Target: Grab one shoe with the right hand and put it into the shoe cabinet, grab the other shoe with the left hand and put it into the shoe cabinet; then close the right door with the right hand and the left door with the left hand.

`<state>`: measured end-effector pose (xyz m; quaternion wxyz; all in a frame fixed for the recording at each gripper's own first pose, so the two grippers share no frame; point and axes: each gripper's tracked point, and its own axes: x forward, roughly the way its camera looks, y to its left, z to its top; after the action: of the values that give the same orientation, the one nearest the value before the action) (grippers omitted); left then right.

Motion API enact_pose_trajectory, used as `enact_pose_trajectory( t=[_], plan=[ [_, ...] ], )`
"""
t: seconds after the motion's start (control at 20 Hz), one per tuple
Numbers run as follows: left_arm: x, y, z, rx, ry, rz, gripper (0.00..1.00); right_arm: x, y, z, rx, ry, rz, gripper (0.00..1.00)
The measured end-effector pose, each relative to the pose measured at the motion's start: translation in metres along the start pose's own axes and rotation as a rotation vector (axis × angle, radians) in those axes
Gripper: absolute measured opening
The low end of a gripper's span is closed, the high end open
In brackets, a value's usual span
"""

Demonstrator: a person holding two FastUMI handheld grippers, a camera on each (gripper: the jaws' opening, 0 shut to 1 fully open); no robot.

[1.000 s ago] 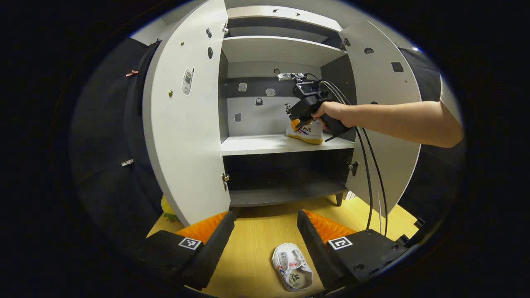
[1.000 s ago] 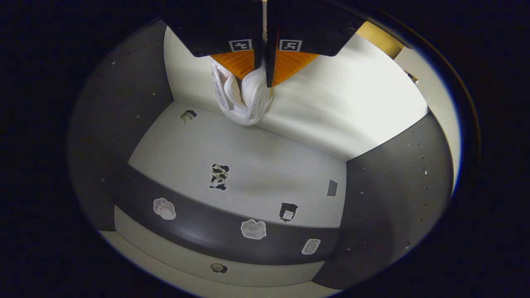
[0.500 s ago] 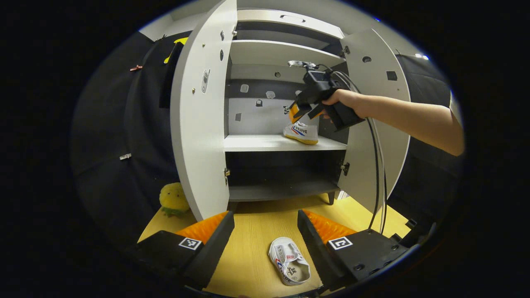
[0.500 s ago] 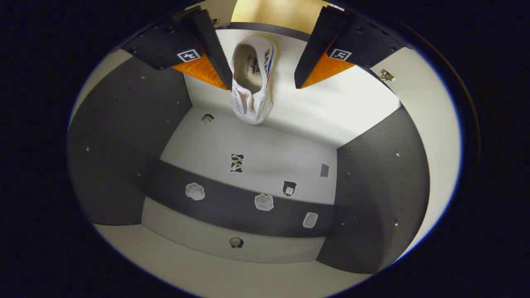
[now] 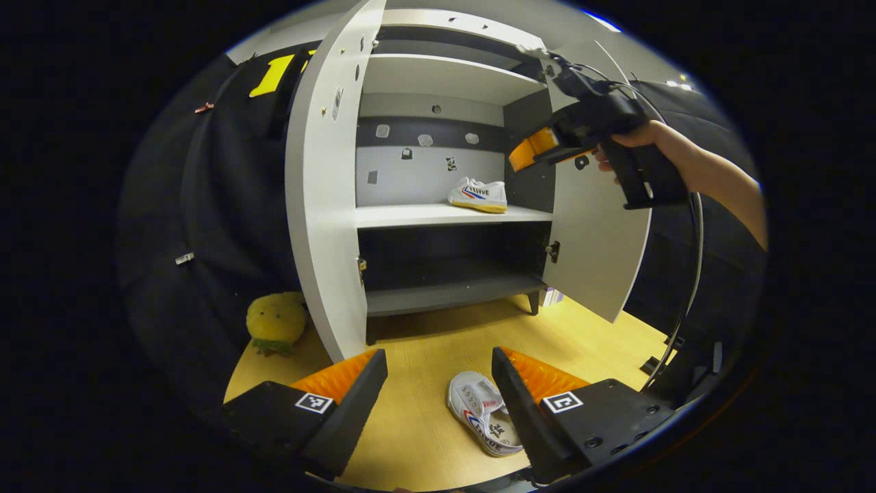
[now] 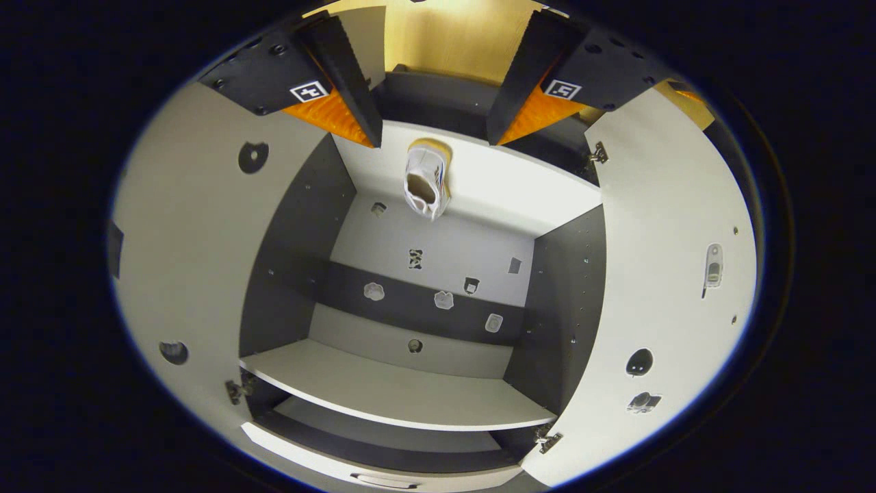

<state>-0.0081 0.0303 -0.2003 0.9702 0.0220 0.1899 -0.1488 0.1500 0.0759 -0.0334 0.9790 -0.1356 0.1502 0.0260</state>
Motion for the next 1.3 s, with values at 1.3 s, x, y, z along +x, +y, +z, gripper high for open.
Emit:
enact_pose_trajectory(
  t=[1.3],
  plan=[
    [0.104,-0.033,-0.203,-0.031,0.468,0.110,0.95,-0.140,-0.060,-0.213,0.197,0.147,0.039,0.98]
  ],
)
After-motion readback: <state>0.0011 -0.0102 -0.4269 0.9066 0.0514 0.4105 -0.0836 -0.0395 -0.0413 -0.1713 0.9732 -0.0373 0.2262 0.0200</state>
